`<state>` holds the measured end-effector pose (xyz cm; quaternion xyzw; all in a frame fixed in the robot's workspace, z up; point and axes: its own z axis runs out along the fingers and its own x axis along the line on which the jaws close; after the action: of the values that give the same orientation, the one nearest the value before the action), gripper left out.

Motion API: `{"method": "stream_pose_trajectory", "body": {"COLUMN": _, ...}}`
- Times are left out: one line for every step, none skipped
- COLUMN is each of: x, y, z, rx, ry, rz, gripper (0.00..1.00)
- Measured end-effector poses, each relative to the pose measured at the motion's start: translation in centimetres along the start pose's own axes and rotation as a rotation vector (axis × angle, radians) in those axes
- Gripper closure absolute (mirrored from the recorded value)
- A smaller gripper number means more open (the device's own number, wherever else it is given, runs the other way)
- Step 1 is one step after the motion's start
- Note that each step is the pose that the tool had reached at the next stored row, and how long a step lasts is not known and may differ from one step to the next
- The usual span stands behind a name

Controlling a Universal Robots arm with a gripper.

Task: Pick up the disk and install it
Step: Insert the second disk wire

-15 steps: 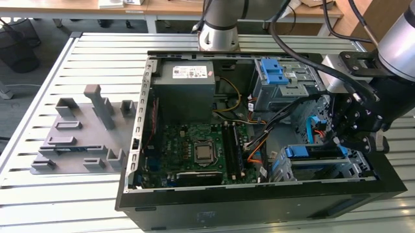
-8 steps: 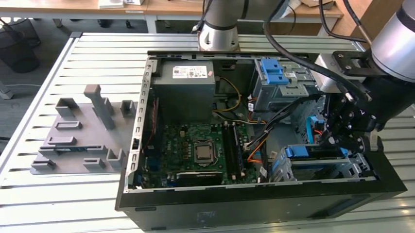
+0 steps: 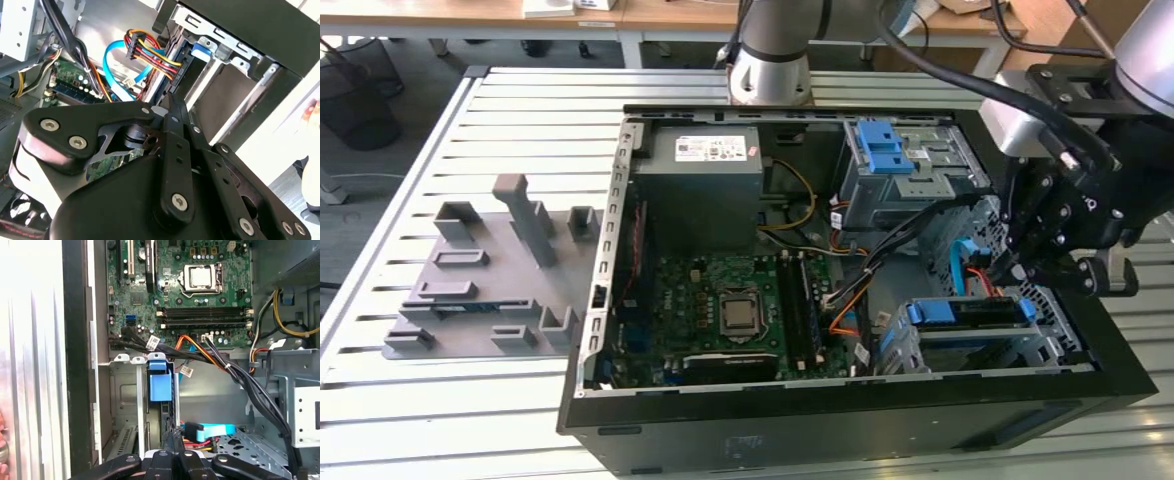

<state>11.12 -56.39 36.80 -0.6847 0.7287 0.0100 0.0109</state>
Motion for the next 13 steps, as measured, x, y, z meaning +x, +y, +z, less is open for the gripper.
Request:
{"method": "stream_pose_trajectory", "body": {"x": 0.0, "y": 0.1, "z": -0.21, "rx": 0.0, "ry": -0.0001, "rz": 0.0, "gripper": 0.89}}
{"method": "stream_pose_trajectory", "body": {"x": 0.0, "y": 0.27, "z": -0.4, "rx": 0.0001, "ry": -0.0001, "rz": 0.0, "gripper": 0.89}}
{"method": "stream_pose_trajectory", "body": {"x": 0.01, "y": 0.48, "z": -0.54, "rx": 0.0002, "ry": -0.0001, "rz": 0.0, "gripper": 0.89}}
{"method": "stream_pose_trajectory", "body": {"x": 0.02, "y": 0.77, "z": -0.65, "rx": 0.0006, "ry": -0.0002, "rz": 0.0, "gripper": 0.89}}
{"method": "stream_pose_trajectory", "body": {"x": 0.04, "y": 1.06, "z": -0.67, "rx": 0.0014, "ry": -0.0004, "rz": 0.0, "gripper": 0.89}}
{"method": "stream_pose_trajectory", "body": {"x": 0.06, "y": 1.31, "z": -0.69, "rx": 0.0018, "ry": -0.0003, "rz": 0.0, "gripper": 0.89}}
{"method": "stream_pose_trajectory", "body": {"x": 0.07, "y": 1.49, "z": -0.71, "rx": 0.0021, "ry": -0.0003, "rz": 0.0, "gripper": 0.89}}
{"method": "stream_pose_trajectory", "body": {"x": 0.05, "y": 1.58, "z": -0.8, "rx": 0.0022, "ry": 0.0001, "rz": 0.0, "gripper": 0.89}}
{"method": "stream_pose_trajectory", "body": {"x": -0.02, "y": 1.6, "z": -0.96, "rx": 0.0022, "ry": 0.0, "rz": 0.0, "gripper": 0.89}}
{"method": "stream_pose_trajectory", "body": {"x": -0.1, "y": 1.62, "z": -1.14, "rx": 0.0022, "ry": -0.0001, "rz": 0.0, "gripper": 0.89}}
{"method": "stream_pose_trajectory", "body": {"x": -0.19, "y": 1.63, "z": -1.33, "rx": 0.0023, "ry": 0.0001, "rz": 0.0, "gripper": 0.89}}
{"method": "stream_pose_trajectory", "body": {"x": -0.32, "y": 1.64, "z": -1.45, "rx": 0.0023, "ry": 0.0, "rz": 0.0, "gripper": 0.89}}
{"method": "stream_pose_trajectory", "body": {"x": -0.47, "y": 1.66, "z": -1.57, "rx": 0.0023, "ry": 0.0007, "rz": 0.0, "gripper": 0.89}}
